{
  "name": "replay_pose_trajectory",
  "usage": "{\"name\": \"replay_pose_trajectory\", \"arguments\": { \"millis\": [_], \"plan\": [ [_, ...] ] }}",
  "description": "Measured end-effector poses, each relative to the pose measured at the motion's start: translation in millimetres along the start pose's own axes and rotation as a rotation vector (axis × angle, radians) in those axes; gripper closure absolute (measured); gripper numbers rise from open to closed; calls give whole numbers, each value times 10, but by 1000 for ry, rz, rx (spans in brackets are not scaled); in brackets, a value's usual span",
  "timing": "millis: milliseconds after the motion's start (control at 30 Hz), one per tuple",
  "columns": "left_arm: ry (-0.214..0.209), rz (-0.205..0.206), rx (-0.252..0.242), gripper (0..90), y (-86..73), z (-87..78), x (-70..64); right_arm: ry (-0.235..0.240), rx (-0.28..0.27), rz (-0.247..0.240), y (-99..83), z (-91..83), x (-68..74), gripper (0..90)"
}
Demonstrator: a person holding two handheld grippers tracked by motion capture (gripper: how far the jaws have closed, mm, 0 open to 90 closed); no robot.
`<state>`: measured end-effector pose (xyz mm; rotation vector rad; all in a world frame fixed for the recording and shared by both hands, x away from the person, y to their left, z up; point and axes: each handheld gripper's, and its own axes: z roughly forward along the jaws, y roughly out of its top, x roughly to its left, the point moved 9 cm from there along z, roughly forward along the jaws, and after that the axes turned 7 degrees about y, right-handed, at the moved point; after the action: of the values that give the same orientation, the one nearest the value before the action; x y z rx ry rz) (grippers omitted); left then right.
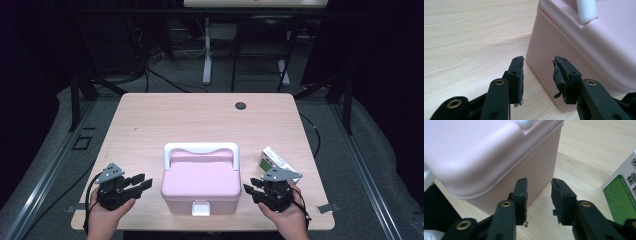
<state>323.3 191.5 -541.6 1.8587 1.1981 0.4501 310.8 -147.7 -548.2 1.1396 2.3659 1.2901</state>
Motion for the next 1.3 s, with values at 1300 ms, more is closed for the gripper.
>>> {"name": "replay_pose_trajectory", "arguments": {
  "millis": [1300],
  "plan": [
    [-98,74,11,510,746,158,-310,105,-92,10,808,-64,-19,559]
  ]
}}
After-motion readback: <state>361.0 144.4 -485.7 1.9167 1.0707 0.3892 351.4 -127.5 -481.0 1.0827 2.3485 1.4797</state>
